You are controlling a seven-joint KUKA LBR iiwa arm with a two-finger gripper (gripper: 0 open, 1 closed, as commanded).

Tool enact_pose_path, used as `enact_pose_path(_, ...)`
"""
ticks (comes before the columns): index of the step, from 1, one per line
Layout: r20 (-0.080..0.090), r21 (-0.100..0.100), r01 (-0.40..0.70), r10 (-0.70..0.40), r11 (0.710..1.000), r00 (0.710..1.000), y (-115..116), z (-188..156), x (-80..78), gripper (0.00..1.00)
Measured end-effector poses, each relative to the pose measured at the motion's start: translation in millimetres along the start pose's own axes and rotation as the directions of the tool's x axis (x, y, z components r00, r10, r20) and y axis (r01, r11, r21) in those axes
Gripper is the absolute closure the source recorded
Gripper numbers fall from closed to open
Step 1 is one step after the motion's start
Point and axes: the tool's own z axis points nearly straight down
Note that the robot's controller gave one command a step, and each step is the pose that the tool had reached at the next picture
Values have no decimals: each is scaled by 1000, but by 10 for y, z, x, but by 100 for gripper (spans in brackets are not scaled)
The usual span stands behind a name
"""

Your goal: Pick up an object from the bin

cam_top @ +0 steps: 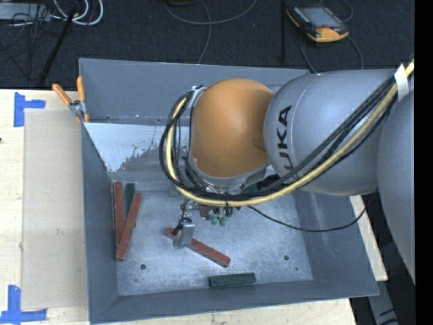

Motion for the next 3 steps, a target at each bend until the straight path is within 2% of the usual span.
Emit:
enact_pose_path(1, -8, 2, 178, -178, 984, 984, -754, 1393, 278, 0)
enact_pose_path(2, 0, 0, 176, -176, 984, 984, -732, 1354, 255, 100)
enact_pose_path(3, 12, 1, 173, -173, 985, 985, -953, -72, -159, 100)
